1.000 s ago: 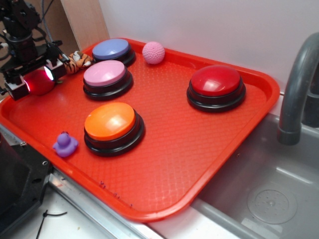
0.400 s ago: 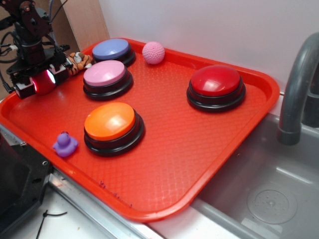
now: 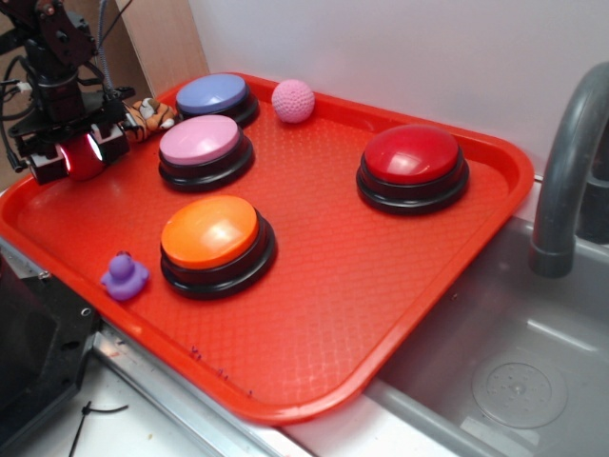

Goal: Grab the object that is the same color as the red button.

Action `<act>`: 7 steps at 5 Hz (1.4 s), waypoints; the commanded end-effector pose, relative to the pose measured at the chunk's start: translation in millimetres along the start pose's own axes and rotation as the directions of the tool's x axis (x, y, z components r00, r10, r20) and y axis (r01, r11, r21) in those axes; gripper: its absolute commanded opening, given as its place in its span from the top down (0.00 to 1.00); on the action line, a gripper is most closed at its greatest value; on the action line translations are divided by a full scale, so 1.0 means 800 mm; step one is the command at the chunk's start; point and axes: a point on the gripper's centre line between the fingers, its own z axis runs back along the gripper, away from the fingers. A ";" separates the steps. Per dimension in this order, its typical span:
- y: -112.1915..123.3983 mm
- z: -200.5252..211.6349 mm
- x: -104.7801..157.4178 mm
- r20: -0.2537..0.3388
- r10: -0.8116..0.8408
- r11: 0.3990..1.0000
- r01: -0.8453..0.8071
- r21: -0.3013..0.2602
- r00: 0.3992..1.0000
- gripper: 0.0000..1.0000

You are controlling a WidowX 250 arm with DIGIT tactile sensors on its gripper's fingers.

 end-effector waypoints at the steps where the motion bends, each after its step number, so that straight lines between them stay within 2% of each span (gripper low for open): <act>1: -0.010 0.084 -0.008 -0.025 -0.357 0.927 0.350 -0.136 0.934 1.00; 2: -0.012 0.130 -0.024 -0.059 -0.565 0.812 0.542 -0.216 0.823 1.00; 3: -0.017 0.161 -0.054 -0.036 -0.725 0.675 0.698 -0.238 0.688 1.00; 4: -0.021 0.185 -0.087 0.004 -0.855 0.498 0.822 -0.277 0.519 1.00; 5: -0.020 0.200 -0.104 0.012 -0.931 0.337 0.871 -0.357 0.366 1.00; 6: -0.023 0.200 -0.114 0.042 -0.945 0.294 0.901 -0.319 0.323 1.00; 7: -0.028 0.189 -0.110 0.013 -0.949 0.295 0.900 -0.321 0.316 1.00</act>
